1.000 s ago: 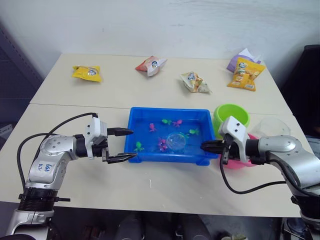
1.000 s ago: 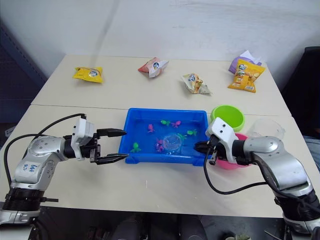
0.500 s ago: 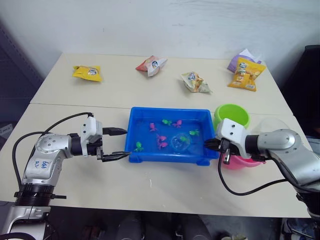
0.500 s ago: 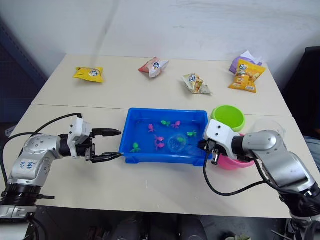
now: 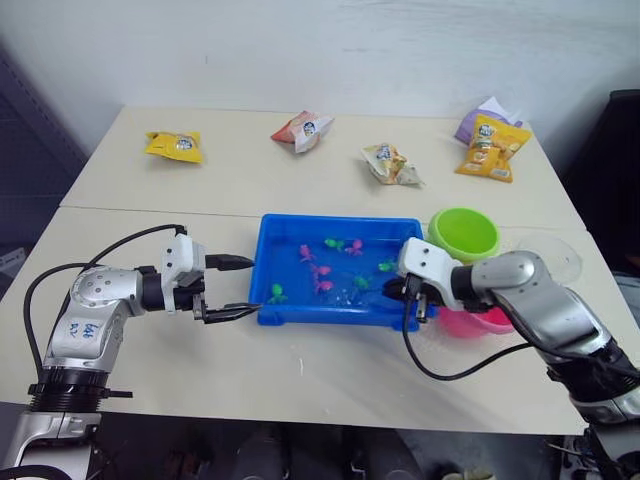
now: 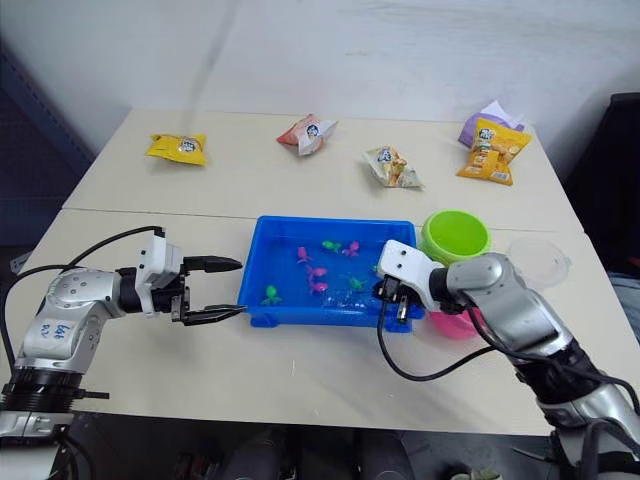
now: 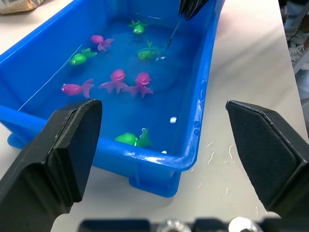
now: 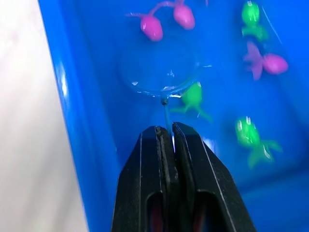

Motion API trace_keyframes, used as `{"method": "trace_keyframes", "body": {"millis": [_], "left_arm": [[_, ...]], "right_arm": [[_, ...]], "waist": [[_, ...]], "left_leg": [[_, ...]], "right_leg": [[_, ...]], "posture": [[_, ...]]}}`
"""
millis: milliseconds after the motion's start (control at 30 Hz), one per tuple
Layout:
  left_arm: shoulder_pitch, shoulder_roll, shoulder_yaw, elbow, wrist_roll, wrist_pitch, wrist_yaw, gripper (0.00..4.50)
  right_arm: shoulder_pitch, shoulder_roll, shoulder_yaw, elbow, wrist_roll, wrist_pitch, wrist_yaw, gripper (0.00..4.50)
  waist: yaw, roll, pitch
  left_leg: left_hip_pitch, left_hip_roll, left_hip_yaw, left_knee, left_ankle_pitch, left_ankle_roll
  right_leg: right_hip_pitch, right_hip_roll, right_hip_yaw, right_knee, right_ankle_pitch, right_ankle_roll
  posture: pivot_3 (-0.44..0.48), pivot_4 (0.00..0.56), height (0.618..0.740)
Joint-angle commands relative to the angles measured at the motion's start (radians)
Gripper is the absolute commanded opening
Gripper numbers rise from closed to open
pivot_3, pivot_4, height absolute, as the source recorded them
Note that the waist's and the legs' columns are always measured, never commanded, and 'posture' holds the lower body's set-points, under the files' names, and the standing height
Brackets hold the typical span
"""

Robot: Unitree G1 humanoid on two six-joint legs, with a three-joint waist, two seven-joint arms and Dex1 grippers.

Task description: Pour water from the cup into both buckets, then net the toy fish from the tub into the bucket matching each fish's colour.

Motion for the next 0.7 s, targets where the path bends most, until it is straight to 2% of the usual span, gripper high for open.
{"method": "trace_keyframes", "body": {"millis": [33,267,333,600,700], "left_arm": [[0.009,0.020,0.035,-0.020,-0.003,-0.008,0.009,4.42],[0.020,0.030,0.043,-0.027,-0.008,-0.003,0.013,4.42],[0.022,0.032,0.043,-0.023,-0.008,-0.004,0.013,4.42],[-0.003,0.014,0.025,-0.006,-0.010,-0.010,0.006,4.42],[-0.039,-0.006,0.020,-0.015,-0.032,0.005,-0.001,4.42]], "right_arm": [[-0.021,0.019,0.002,0.001,-0.011,-0.013,-0.002,0.00],[-0.009,0.044,-0.049,-0.032,0.044,0.008,0.009,0.00],[0.004,0.052,-0.093,-0.062,0.095,0.068,0.000,0.00],[0.079,-0.014,-0.231,-0.140,0.203,0.110,0.022,0.00],[0.143,-0.047,-0.333,-0.185,0.245,0.082,0.023,0.00]], "waist": [[0.000,0.000,0.000],[0.000,0.000,0.000],[0.000,0.000,0.000],[0.002,0.000,0.000],[0.005,0.000,0.000]], "left_leg": [[0.000,0.000,0.000,0.000,0.000,0.000],[0.000,0.000,0.000,0.000,0.000,0.000],[0.000,0.000,0.000,0.000,0.000,0.000],[0.000,0.000,0.000,-0.001,-0.001,0.001],[-0.001,0.000,0.000,0.000,-0.001,0.001]], "right_leg": [[0.000,0.000,0.000,0.000,0.000,0.000],[0.000,0.000,0.000,0.000,0.000,0.000],[0.000,0.000,0.000,0.000,0.000,0.000],[0.000,0.000,0.000,-0.001,0.000,0.000],[0.000,-0.001,-0.001,-0.001,0.000,0.000]], "posture": [[0.000,0.150,0.738],[0.000,0.150,0.738],[0.000,0.150,0.738],[0.000,0.150,0.738],[0.000,0.150,0.738]]}}
